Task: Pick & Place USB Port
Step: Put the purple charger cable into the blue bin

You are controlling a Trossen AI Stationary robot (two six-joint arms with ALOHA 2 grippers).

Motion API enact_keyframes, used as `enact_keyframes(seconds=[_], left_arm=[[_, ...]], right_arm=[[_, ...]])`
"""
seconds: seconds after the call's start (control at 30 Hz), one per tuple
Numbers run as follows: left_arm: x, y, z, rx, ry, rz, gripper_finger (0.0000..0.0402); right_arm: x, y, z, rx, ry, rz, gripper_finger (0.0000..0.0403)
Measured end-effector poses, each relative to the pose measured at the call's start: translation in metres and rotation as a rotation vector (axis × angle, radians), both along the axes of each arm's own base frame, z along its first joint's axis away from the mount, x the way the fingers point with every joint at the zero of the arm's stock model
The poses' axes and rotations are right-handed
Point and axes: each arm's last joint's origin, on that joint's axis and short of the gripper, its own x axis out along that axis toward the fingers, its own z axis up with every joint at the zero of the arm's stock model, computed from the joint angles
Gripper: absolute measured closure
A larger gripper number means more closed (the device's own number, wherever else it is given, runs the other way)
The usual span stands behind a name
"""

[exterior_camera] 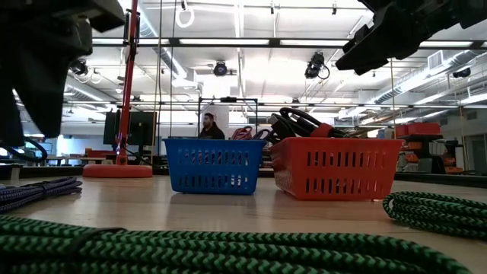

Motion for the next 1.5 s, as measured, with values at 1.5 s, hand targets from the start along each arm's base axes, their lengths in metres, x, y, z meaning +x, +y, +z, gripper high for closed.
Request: enact_keyframes(seconds=[1.5], left_arm=[[0.024, 0.006, -0.056, -0.05, 0.248, -0.037, 0.037]], right_arm=[[-0.002, 0.0, -0.003, -0.014, 0.035, 0.002, 0.0344]])
